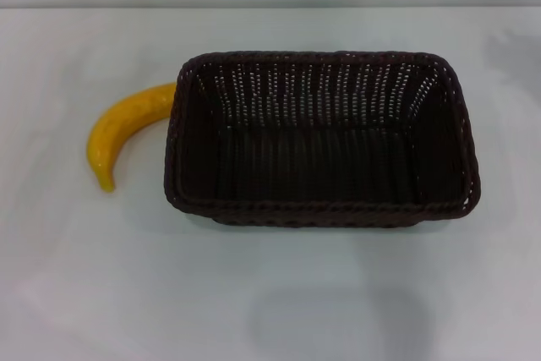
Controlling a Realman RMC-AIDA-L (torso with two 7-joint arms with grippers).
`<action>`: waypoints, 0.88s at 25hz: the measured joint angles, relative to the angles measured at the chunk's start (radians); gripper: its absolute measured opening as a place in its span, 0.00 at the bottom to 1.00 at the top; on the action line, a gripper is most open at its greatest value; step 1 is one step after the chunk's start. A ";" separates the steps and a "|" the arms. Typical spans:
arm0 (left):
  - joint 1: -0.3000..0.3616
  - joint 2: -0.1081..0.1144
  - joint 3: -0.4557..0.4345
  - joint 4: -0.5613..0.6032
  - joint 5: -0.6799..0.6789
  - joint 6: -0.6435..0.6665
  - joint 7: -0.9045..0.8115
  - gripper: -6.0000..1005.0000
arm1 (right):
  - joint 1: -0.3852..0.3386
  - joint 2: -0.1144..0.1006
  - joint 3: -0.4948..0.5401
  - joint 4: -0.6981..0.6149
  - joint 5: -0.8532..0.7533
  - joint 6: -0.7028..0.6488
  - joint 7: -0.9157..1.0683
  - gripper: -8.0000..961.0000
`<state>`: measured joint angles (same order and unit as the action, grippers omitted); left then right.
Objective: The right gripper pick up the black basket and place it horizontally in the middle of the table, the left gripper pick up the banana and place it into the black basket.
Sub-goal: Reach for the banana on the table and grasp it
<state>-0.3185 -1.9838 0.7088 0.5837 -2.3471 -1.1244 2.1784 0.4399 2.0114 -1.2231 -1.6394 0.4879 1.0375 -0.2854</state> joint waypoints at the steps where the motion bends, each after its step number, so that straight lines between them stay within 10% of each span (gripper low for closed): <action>1: 0.001 0.000 0.000 0.032 0.052 0.017 -0.069 0.88 | -0.049 0.000 -0.024 -0.002 0.028 -0.094 -0.043 0.27; 5: 0.007 0.004 -0.005 0.146 0.248 0.061 -0.354 0.88 | -0.210 -0.006 -0.122 0.047 0.252 -0.504 -0.305 0.27; 12: 0.038 0.019 -0.009 0.350 0.510 0.067 -0.786 0.88 | -0.254 -0.007 -0.177 0.246 0.563 -0.834 -0.610 0.27; 22: -0.038 0.099 -0.010 0.588 1.074 -0.041 -1.418 0.88 | -0.252 -0.006 -0.343 0.382 0.628 -1.233 -0.773 0.64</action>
<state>-0.3565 -1.8844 0.6986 1.1721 -1.2727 -1.1651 0.7606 0.1883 2.0049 -1.5661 -1.2575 1.1163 -0.1960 -1.0585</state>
